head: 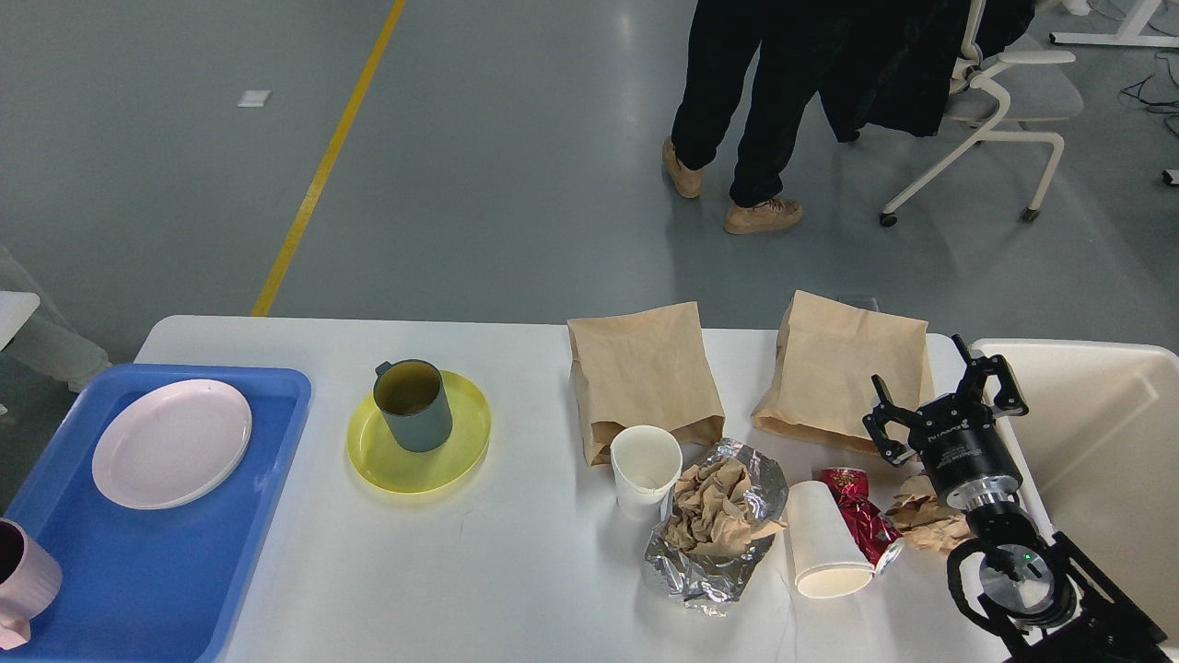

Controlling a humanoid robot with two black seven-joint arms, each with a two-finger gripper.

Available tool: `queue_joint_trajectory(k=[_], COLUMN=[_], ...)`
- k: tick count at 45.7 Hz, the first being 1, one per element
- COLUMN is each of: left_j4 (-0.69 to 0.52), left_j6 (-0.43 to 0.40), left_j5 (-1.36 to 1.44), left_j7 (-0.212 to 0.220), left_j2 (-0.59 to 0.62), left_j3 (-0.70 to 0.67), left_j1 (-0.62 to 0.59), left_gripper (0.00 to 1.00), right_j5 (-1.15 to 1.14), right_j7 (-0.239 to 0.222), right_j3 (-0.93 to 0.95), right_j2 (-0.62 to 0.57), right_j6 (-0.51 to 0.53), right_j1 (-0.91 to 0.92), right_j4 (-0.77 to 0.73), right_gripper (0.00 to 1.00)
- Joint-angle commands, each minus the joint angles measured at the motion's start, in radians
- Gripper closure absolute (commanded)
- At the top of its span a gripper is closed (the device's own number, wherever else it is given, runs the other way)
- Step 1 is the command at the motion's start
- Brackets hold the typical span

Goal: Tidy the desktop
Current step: 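Carry the pink mug onto the blue tray corner and release, then move the left gripper over the green mug on the yellow plate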

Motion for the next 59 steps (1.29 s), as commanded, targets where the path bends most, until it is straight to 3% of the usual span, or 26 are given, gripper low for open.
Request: queue_joint_trajectory(k=[1, 3, 7, 8, 12, 17, 29, 40, 50, 59], left_j4=[0.000, 0.000, 0.000, -0.002, -0.002, -0.015, -0.041, -0.118, -0.285, -0.622], left_j6=[0.011, 0.015, 0.035, 0.038, 0.067, 0.086, 0.072, 0.049, -0.020, -0.063], left_j5=[0.000, -0.001, -0.010, -0.022, -0.116, -0.216, -0.227, -0.231, -0.236, -0.291], left_j7=[0.008, 0.008, -0.003, -0.006, -0.008, 0.008, 0.008, 0.006, 0.005, 0.000], left_j2=[-0.004, -0.004, -0.003, -0.001, 0.004, 0.005, 0.027, 0.093, 0.125, 0.041], left_j3=[-0.017, -0.017, -0.019, -0.019, -0.025, -0.023, -0.016, 0.053, 0.305, 0.671], left_j1=[0.002, 0.002, 0.000, 0.000, 0.002, 0.008, 0.008, -0.046, -0.332, -0.794], left_gripper=[1.00, 0.99, 0.88, 0.83, 0.42, 0.20, 0.07, 0.05, 0.04, 0.04], right_j5=[0.000, 0.000, 0.000, 0.000, 0.000, 0.000, 0.000, 0.000, 0.000, 0.000], right_j7=[0.000, 0.000, 0.000, 0.000, 0.000, 0.000, 0.000, 0.000, 0.000, 0.000], right_j3=[0.000, 0.000, 0.000, 0.000, 0.000, 0.000, 0.000, 0.000, 0.000, 0.000], right_j2=[0.000, 0.001, 0.001, 0.001, 0.000, 0.000, 0.001, 0.000, 0.000, 0.000], right_j6=[0.000, 0.000, 0.000, 0.000, 0.000, 0.000, 0.000, 0.000, 0.000, 0.000], right_j1=[0.000, 0.000, 0.000, 0.000, 0.000, 0.000, 0.000, 0.000, 0.000, 0.000], right_j4=[0.000, 0.000, 0.000, 0.000, 0.000, 0.000, 0.002, 0.002, 0.002, 0.002], right_gripper=[0.00, 0.00, 0.00, 0.00, 0.00, 0.00, 0.00, 0.00, 0.00, 0.00])
